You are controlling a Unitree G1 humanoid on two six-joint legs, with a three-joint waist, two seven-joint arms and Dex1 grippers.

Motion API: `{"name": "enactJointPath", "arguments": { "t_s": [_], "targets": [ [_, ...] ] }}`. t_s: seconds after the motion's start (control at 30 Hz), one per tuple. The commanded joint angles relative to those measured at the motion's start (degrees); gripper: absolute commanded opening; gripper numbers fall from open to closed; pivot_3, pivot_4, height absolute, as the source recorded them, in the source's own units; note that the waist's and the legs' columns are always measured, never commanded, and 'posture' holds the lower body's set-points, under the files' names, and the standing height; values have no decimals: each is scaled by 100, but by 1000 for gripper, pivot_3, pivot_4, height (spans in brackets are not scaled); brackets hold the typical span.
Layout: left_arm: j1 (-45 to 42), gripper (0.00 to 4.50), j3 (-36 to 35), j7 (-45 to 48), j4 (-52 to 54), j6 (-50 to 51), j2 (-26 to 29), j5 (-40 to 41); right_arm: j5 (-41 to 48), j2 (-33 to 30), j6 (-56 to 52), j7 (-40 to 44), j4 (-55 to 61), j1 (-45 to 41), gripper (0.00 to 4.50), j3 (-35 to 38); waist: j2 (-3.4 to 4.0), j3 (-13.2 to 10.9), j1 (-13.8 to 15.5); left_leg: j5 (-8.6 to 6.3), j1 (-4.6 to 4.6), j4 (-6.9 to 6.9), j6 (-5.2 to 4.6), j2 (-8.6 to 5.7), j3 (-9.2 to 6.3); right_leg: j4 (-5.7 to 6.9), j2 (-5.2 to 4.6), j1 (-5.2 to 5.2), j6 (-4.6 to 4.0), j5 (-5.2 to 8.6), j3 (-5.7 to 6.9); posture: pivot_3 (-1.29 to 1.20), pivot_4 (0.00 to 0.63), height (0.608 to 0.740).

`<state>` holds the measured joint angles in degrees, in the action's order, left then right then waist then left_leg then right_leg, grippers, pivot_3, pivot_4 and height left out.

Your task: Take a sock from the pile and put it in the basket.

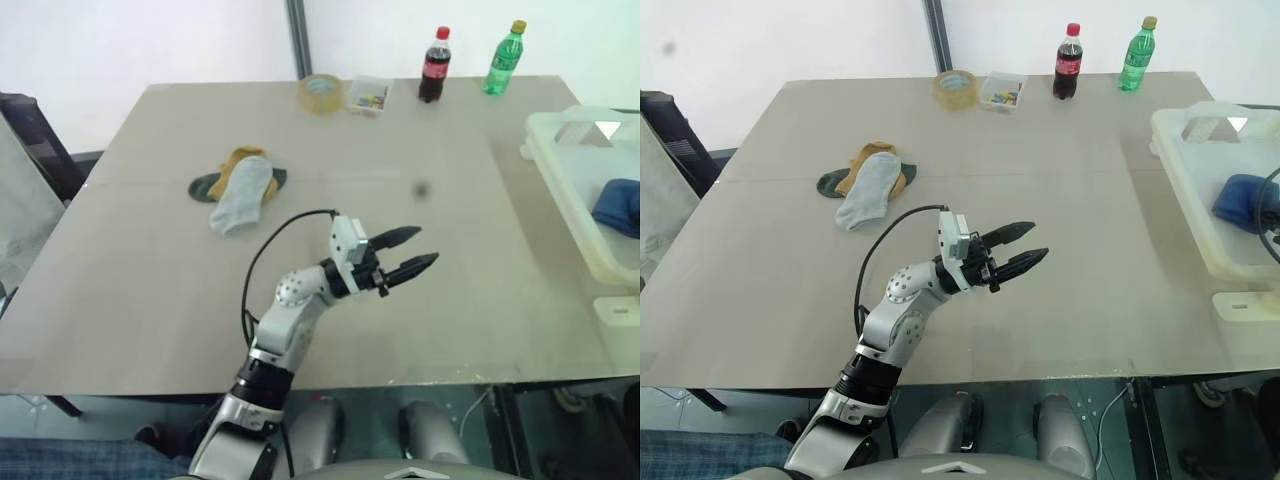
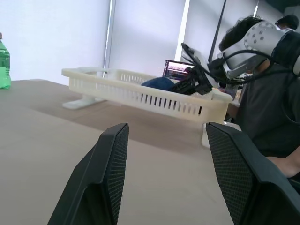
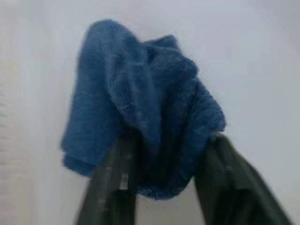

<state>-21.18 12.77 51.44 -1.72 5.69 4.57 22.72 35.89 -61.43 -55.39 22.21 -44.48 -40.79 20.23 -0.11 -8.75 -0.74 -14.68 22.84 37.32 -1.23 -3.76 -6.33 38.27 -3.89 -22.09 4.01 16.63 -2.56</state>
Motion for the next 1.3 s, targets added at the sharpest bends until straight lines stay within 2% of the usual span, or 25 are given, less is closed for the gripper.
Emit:
{"name": "enactJointPath", "arguments": {
  "t_s": [0.03,0.1,0.23,0.33,0.57,0.7,0.8,0.9,1.0,1.1,1.2,1.3],
  "targets": [
    [-115,2871,-22,26,118,44,43,37,-550,-161,520,459,-244,-186,3538,-242,0,-1,-5,1,0,0,2,0,2,-1,0,0,0,0,-1,0,150,740],
    [-113,2871,-17,34,114,55,69,14,-983,-253,897,690,-197,-77,4490,-536,2,0,-5,2,0,0,4,1,2,-3,1,0,0,0,-1,0,150,740],
    [-68,2871,-12,21,155,91,103,27,-1437,-391,1333,928,25,57,4490,-667,2,0,-1,7,-1,1,13,1,2,-3,1,0,1,0,-2,0,150,740],
    [-33,2871,-17,15,188,106,134,26,-1480,-506,1352,1064,554,242,4490,-477,2,0,2,8,-1,1,14,1,0,-3,0,0,1,0,-1,0,150,740],
    [14,2871,-97,-35,217,143,321,-18,-693,-936,-130,1676,3531,1273,4490,541,18,-3,6,7,4,0,13,3,-6,-3,-1,-2,0,0,1,0,150,740],
    [103,2871,-119,-65,307,184,433,-27,233,-304,-551,2009,5485,2051,4490,1569,13,-5,13,-4,1,4,-6,6,-13,-1,3,2,1,0,5,0,150,740],
    [206,2871,-94,-72,386,187,548,-107,655,323,-599,2033,6617,2784,4490,1767,-2,-7,47,-5,-1,13,-7,6,-29,-1,3,14,1,-1,20,0,150,740],
    [378,2871,-97,-106,514,304,724,-168,1026,1198,-141,2128,7604,3590,4490,1692,-4,-10,108,-5,-4,14,-8,1,-37,-3,-3,22,3,-2,23,0,150,740],
    [616,2871,-127,-177,705,574,1005,-198,929,1576,254,2362,8046,4459,4490,1452,3,-8,152,-5,-3,12,-7,-3,-32,-1,-7,15,3,-2,19,0,150,740],
    [881,2871,-192,-327,1006,983,1392,-298,475,1629,975,2868,8146,5487,4490,1259,1,-9,164,-5,-7,12,-7,-3,-38,-4,-6,21,3,-2,25,0,150,740],
    [1277,2871,-433,-401,1370,1265,1819,-219,157,1699,1819,3443,7900,6216,4490,1352,2,-9,136,-5,-12,12,-7,-2,-37,-4,-7,23,4,-2,24,0,150,740],
    [1947,2871,-804,-279,1885,1532,2443,-72,251,1753,2170,3858,7534,6615,4490,1634,-3,-13,84,-7,-28,8,-7,6,-33,-5,-14,33,4,-2,17,0,150,740]
  ]
}}
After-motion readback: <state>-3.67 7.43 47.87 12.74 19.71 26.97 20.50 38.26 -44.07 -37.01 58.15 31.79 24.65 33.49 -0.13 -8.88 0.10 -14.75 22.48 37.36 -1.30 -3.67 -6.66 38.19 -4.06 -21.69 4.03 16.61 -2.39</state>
